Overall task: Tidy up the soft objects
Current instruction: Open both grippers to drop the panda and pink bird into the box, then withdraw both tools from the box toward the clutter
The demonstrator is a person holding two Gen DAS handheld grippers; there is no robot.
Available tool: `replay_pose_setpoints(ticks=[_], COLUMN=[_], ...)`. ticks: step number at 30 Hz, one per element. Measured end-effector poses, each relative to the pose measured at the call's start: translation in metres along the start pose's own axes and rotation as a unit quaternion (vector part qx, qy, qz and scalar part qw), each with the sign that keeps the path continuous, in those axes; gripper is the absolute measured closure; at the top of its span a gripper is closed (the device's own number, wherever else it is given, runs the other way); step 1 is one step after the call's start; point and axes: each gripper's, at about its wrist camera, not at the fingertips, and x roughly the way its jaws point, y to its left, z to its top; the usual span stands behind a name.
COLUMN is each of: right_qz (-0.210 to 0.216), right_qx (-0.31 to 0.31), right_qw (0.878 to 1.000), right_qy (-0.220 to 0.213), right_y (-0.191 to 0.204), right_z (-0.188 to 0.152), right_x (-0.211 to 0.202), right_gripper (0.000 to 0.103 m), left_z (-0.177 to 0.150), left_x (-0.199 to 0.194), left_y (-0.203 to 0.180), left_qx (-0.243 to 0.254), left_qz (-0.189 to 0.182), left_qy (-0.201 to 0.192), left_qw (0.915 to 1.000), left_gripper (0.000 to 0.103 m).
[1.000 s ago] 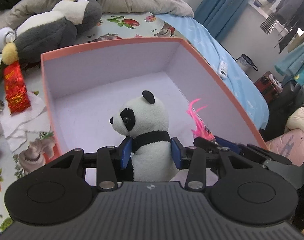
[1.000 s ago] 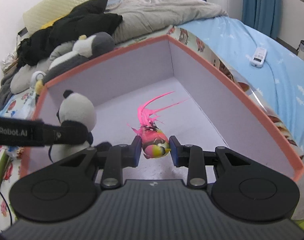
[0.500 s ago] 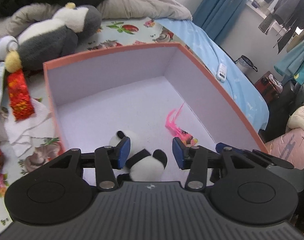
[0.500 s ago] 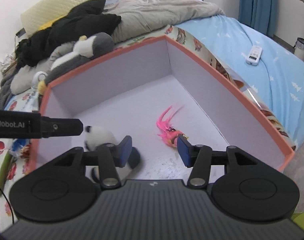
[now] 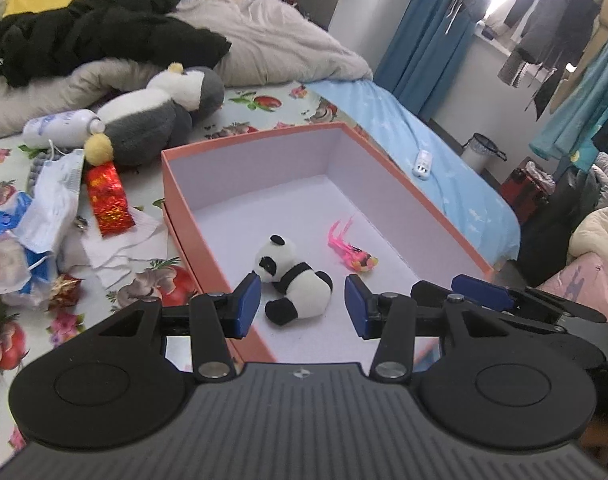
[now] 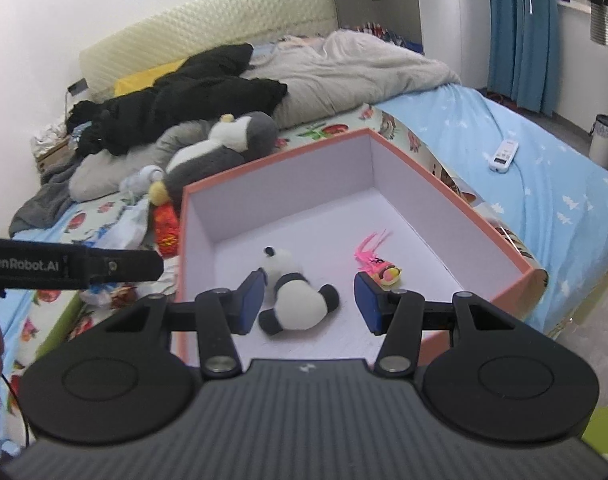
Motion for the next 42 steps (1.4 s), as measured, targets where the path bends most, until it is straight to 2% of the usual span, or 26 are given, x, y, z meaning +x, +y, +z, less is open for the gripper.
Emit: replay_pose_setpoints(ticks=[10, 19, 25, 29, 35, 42], right_qz=[0.006, 0.023, 0.030, 0.042, 0.073, 0.127], right_qx=[-0.013, -0.021, -0.030, -0.045, -0.065, -0.102], right_qw=[1.000, 0.999, 0.999, 0.998, 0.995, 0.987], right_qy=[-0.026, -0.044, -0.024, -0.026, -0.023, -0.009], right_y=[0.023, 0.042, 0.054, 0.066, 0.089, 0.135], right_z=[-0.020, -0.049, -0.061, -0.062, -0.060, -0.062], right_x=[-0.059, -0.094, -0.093, -0.095, -0.090, -0.079], right_gripper=[0.050, 0.050, 0.050, 0.050, 0.050, 0.050], left_z=[-0.043, -0.086, -0.116, -0.122, -0.130, -0.149], left_x=[-0.076, -0.130, -0.152, -0.161, -0.182, -0.210], left_y=[-0.006, 0.003, 0.017, 0.030, 0.047, 0.073], left_qx=[-0.003, -0.020, -0.026, -0.044, -0.067, -0.099], left_qz=[-0.008, -0.002, 0.019, 0.033, 0.055, 0.096], left_qy=[-0.032, -0.060, -0.067, -0.075, -0.101, -0.118], left_qw=[0.9994, 0.9980, 0.9973, 0.9957, 0.9911, 0.9835], left_gripper=[0.050, 0.050, 0.050, 0.048, 0.046, 0.046])
